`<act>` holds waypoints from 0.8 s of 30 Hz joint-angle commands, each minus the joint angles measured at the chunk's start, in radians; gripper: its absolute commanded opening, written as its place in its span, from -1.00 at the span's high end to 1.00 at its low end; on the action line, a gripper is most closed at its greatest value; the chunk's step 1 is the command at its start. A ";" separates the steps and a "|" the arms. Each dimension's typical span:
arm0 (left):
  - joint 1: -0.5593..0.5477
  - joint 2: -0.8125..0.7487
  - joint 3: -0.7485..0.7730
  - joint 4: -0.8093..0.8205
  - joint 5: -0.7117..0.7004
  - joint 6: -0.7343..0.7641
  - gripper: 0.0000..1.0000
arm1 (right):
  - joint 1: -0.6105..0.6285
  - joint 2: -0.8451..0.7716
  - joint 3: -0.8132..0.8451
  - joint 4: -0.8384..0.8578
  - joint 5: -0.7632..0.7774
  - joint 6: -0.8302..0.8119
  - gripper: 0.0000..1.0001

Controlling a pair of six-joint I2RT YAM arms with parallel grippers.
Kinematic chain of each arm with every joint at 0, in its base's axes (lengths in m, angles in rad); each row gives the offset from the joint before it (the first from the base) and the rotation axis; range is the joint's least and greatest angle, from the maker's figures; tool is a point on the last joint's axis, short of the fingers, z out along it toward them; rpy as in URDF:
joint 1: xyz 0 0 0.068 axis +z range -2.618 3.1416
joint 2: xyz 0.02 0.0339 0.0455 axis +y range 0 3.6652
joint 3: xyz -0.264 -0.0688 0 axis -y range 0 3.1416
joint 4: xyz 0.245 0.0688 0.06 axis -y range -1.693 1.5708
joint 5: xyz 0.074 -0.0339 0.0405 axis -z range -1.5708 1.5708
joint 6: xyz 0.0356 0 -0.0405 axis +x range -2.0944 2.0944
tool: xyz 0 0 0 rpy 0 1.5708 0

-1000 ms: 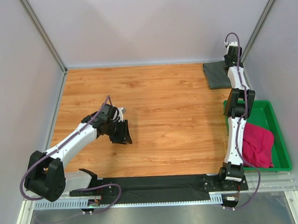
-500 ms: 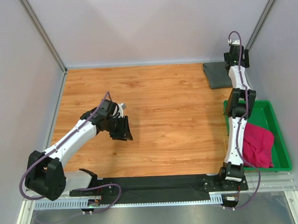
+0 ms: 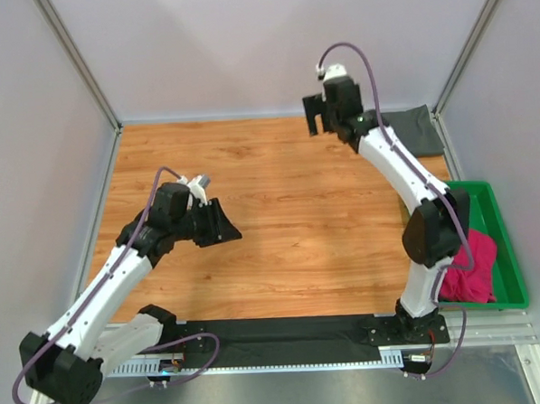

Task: Fold and stack the t-shirts
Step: Reset both grippers

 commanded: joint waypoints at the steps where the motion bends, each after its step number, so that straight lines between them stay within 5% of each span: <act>1: 0.000 -0.123 -0.112 0.094 0.018 -0.170 0.04 | 0.038 -0.182 -0.310 -0.062 -0.196 0.274 -1.00; 9: 0.000 -0.433 -0.445 0.255 0.031 -0.425 0.02 | 0.066 -0.774 -1.070 0.279 -0.503 0.777 -1.00; 12: 0.000 -0.562 -0.538 0.284 0.029 -0.503 -0.01 | 0.064 -0.937 -1.274 0.269 -0.514 0.915 -1.00; 18: -0.001 -0.860 -0.698 0.272 0.021 -0.600 -0.07 | 0.069 -1.144 -1.569 0.256 -0.567 0.997 -1.00; 24: 0.000 -1.129 -0.818 0.222 0.020 -0.682 -0.12 | 0.069 -1.365 -1.690 0.194 -0.538 1.006 -1.00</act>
